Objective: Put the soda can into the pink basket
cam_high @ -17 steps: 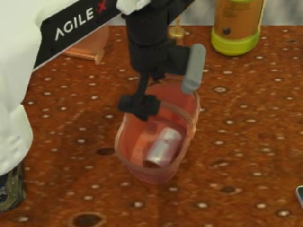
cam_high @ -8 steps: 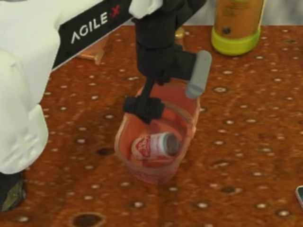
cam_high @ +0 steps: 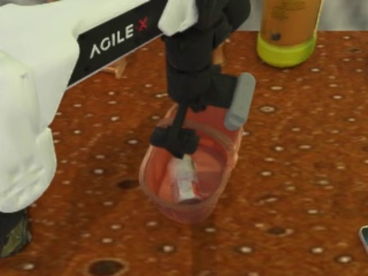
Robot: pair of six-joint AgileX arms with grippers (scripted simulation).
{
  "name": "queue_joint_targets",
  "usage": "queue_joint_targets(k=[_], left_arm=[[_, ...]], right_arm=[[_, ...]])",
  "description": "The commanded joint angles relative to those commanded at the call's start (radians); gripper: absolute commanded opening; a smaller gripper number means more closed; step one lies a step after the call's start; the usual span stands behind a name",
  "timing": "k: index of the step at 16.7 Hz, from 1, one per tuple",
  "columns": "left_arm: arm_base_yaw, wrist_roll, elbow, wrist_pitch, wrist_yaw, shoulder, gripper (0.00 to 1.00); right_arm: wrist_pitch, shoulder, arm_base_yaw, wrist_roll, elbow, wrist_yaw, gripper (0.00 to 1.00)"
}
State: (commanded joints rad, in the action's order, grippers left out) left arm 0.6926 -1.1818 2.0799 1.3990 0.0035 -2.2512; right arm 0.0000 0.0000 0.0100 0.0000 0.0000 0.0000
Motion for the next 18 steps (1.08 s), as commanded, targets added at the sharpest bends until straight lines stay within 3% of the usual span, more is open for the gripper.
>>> queue_joint_targets(k=[1, 14, 18], left_arm=[[0.0, 0.0, 0.0, 0.0, 0.0, 0.0, 1.0], [0.0, 0.0, 0.0, 0.0, 0.0, 0.0, 0.02], [0.0, 0.0, 0.0, 0.0, 0.0, 0.0, 0.0]], right_arm=[[0.0, 0.0, 0.0, 0.0, 0.0, 0.0, 1.0], [0.0, 0.0, 0.0, 0.0, 0.0, 0.0, 1.0], [0.0, 0.0, 0.0, 0.0, 0.0, 0.0, 1.0]])
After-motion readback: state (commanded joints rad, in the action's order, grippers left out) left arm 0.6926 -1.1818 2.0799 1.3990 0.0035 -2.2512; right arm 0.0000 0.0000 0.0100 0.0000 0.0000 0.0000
